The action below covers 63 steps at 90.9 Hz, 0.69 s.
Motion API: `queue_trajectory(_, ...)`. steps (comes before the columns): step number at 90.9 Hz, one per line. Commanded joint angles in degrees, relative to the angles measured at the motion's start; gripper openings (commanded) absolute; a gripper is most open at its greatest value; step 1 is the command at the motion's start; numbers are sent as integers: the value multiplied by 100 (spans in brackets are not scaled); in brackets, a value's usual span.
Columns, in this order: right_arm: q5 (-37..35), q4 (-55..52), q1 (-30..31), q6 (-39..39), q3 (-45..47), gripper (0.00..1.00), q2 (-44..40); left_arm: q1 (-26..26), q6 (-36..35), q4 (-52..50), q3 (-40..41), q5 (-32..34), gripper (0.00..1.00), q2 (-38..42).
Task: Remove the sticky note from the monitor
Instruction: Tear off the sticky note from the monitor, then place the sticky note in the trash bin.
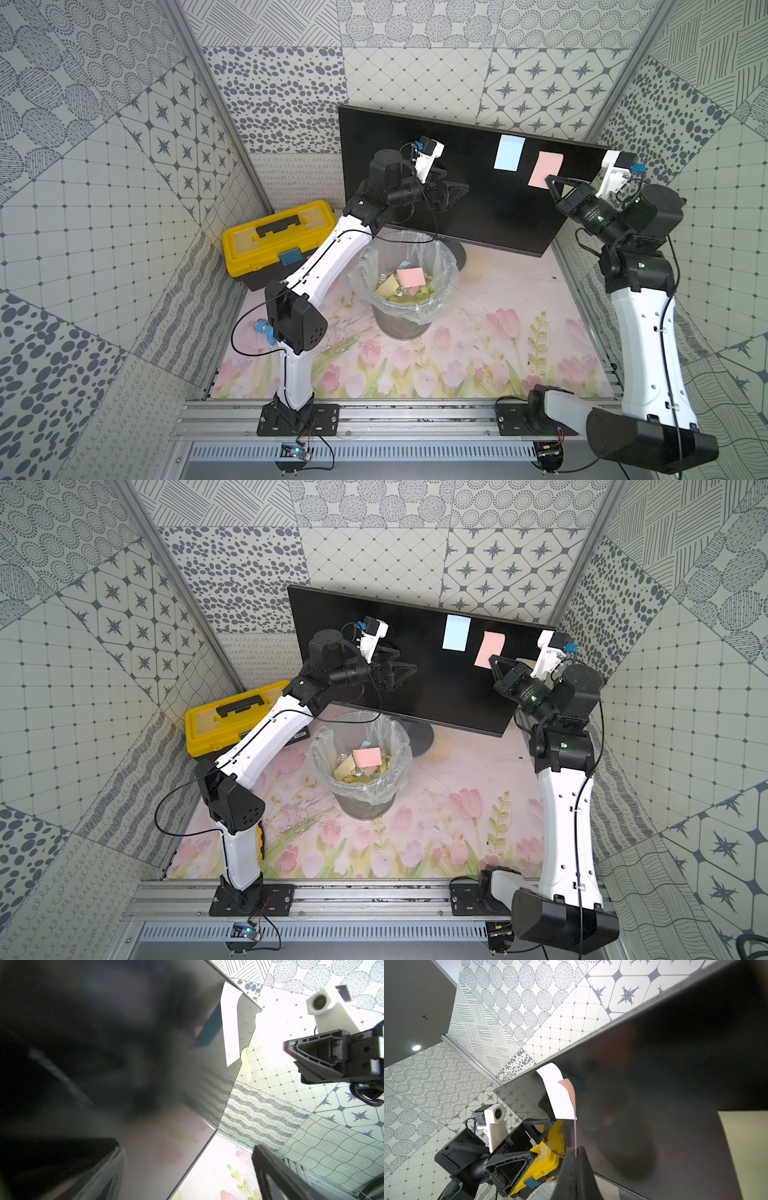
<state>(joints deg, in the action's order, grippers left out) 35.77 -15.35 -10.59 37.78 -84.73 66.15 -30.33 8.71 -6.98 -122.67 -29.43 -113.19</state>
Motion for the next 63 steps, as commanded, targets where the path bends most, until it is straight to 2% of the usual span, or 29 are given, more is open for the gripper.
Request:
queue_trajectory(1,-146,-185,-12,-533,-88,0,-258,1,-255,81,165,441,99,228)
queue_trajectory(21,129,-662,0,-742,-123,0,-593,86,-842,160,913,693,99,1020)
queue_trajectory(36,385,-1133,196,-1035,-175,0,-630,308,-833,423,1595,1002,99,1654)
queue_trajectory(63,5,-1488,1554,-1830,-82,0,-468,792,-114,1240,3234,2378,99,2701)
